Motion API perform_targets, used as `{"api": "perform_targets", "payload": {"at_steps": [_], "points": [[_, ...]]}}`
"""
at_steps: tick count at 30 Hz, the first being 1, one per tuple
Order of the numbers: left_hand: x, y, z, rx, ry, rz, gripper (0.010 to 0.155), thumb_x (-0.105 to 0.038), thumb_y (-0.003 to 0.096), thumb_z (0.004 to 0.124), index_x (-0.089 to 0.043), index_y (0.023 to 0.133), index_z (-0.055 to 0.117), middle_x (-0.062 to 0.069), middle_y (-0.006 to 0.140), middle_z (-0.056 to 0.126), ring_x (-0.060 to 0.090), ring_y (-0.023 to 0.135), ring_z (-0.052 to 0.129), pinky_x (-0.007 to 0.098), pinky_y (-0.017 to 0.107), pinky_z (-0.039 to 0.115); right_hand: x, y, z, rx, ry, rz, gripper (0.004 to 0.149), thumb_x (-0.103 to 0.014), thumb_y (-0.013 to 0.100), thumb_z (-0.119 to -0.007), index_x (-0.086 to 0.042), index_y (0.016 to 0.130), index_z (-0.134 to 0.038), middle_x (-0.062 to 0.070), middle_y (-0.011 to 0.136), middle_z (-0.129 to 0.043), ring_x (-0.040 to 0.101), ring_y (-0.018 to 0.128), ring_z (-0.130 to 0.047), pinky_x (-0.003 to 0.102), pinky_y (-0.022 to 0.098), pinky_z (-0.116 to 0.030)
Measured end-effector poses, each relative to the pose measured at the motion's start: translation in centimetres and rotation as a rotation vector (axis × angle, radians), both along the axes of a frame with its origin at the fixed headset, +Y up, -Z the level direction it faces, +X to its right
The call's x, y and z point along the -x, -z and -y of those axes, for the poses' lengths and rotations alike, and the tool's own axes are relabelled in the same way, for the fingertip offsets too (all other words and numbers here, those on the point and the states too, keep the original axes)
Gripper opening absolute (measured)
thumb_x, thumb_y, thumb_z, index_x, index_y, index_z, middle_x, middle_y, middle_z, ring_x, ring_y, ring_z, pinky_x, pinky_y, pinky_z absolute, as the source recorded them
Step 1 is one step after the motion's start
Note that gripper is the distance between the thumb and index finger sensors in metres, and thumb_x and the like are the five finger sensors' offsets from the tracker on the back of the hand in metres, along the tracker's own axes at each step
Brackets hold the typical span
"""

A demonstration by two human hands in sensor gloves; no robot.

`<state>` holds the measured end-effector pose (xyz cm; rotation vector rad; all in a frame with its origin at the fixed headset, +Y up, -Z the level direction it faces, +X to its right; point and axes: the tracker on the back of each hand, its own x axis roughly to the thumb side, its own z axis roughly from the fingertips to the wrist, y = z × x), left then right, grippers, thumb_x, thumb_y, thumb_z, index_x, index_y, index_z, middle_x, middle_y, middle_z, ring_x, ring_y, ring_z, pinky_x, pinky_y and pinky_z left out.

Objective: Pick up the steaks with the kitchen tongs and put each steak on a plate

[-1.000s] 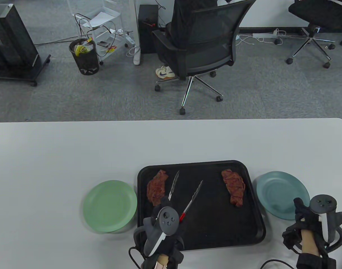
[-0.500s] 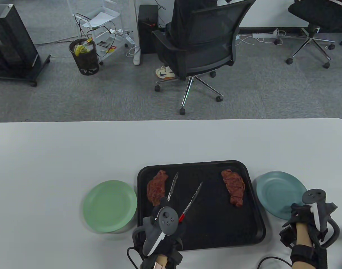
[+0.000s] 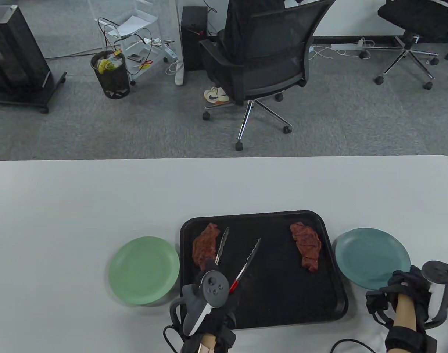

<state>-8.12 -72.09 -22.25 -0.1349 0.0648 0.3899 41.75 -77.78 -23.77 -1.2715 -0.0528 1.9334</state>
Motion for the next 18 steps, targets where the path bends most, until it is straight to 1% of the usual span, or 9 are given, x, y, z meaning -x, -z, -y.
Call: {"api": "perform_targets", "payload": {"at_steps": [2,4,7,8,9,13,18], "points": [[0.1,0.0,0.1,0.002,-0.004,-0.005,0.100,-0.052,0.0333,0.085,-0.005,0.107,0.035,0.026,0.097,0.056,0.040,0.067,0.081,0.042,0.045,0.080,-0.2,-0.5,-0.5,-0.071,0.088,0.000,0.052,-0.017,0.045,-0.071,0.000,0.093,-0.058,0.019,0.072,-0.085,0.028,0.032,-0.096,0.033,0.015,-0.090],[0.2,0.1,0.1,0.005,-0.009,-0.009,0.100,-0.052,0.0333,0.085,-0.005,0.107,0.035,0.026,0.097,0.056,0.040,0.067,0.081,0.042,0.045,0.080,0.0,-0.9,-1.3,-0.123,0.085,0.015,0.052,-0.016,0.045,-0.070,0.001,0.093,-0.057,0.020,0.072,-0.085,0.030,0.033,-0.096,0.034,0.015,-0.090],[0.4,0.1,0.2,0.003,-0.016,-0.015,0.100,-0.052,0.0334,0.085,-0.006,0.107,0.035,0.025,0.097,0.056,0.040,0.067,0.081,0.042,0.045,0.079,0.6,-0.9,-2.4,-0.207,0.114,-0.015,0.052,-0.016,0.046,-0.069,0.001,0.093,-0.055,0.020,0.073,-0.083,0.029,0.033,-0.096,0.034,0.016,-0.090],[0.4,0.1,0.2,0.003,-0.021,-0.017,0.100,-0.052,0.0333,0.085,-0.006,0.107,0.035,0.026,0.097,0.056,0.040,0.067,0.081,0.042,0.045,0.079,1.2,-0.8,-2.9,-0.253,0.147,-0.032,0.052,-0.016,0.046,-0.068,0.001,0.093,-0.055,0.020,0.073,-0.083,0.030,0.034,-0.095,0.034,0.016,-0.090],[0.4,0.1,0.2,0.002,-0.023,-0.018,0.100,-0.052,0.0333,0.085,-0.006,0.107,0.035,0.026,0.097,0.056,0.040,0.067,0.081,0.042,0.045,0.080,1.5,-0.7,-3.1,-0.266,0.155,-0.040,0.052,-0.016,0.046,-0.068,0.001,0.093,-0.054,0.020,0.073,-0.082,0.030,0.034,-0.095,0.034,0.016,-0.089],[0.6,0.1,0.3,-0.005,-0.028,-0.030,0.100,-0.051,0.0332,0.085,-0.006,0.107,0.035,0.025,0.097,0.056,0.040,0.067,0.081,0.042,0.045,0.079,4.9,0.1,-4.2,-0.346,0.205,-0.134,0.052,-0.016,0.046,-0.068,0.000,0.093,-0.053,0.020,0.074,-0.081,0.030,0.034,-0.095,0.034,0.017,-0.090],[0.8,0.1,0.4,-0.014,-0.040,-0.043,0.100,-0.051,0.0332,0.085,-0.006,0.107,0.036,0.025,0.097,0.056,0.040,0.067,0.081,0.042,0.045,0.080,9.3,0.7,-4.7,-0.382,0.228,-0.266,0.052,-0.017,0.046,-0.067,0.000,0.094,-0.052,0.020,0.074,-0.081,0.029,0.035,-0.095,0.034,0.017,-0.090]]}}
